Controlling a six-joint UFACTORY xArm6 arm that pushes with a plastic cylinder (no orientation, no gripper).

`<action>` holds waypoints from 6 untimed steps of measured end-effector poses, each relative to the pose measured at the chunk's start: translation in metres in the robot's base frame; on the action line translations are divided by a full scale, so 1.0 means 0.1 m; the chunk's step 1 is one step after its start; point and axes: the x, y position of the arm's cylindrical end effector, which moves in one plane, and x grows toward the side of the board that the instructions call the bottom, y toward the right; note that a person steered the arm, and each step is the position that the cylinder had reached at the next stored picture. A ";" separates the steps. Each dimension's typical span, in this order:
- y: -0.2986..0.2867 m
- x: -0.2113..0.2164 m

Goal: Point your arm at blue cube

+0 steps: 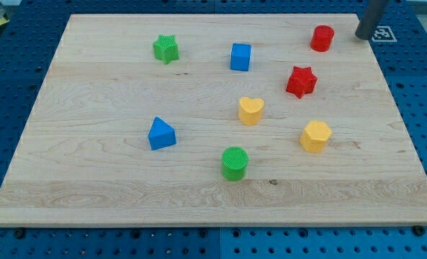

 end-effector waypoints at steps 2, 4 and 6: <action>-0.21 0.55; -0.64 0.55; -0.90 0.55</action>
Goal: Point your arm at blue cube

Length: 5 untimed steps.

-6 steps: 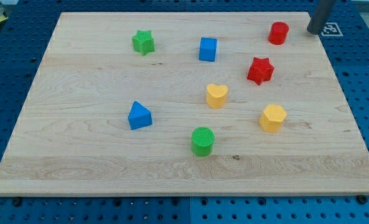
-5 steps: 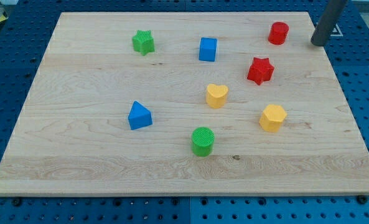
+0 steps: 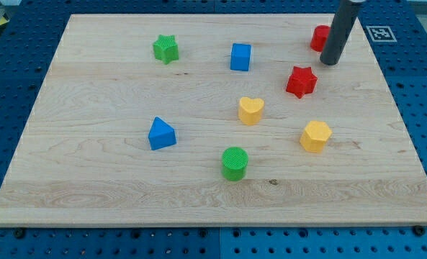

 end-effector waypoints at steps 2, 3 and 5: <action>-0.79 0.00; -1.03 0.00; -1.25 0.00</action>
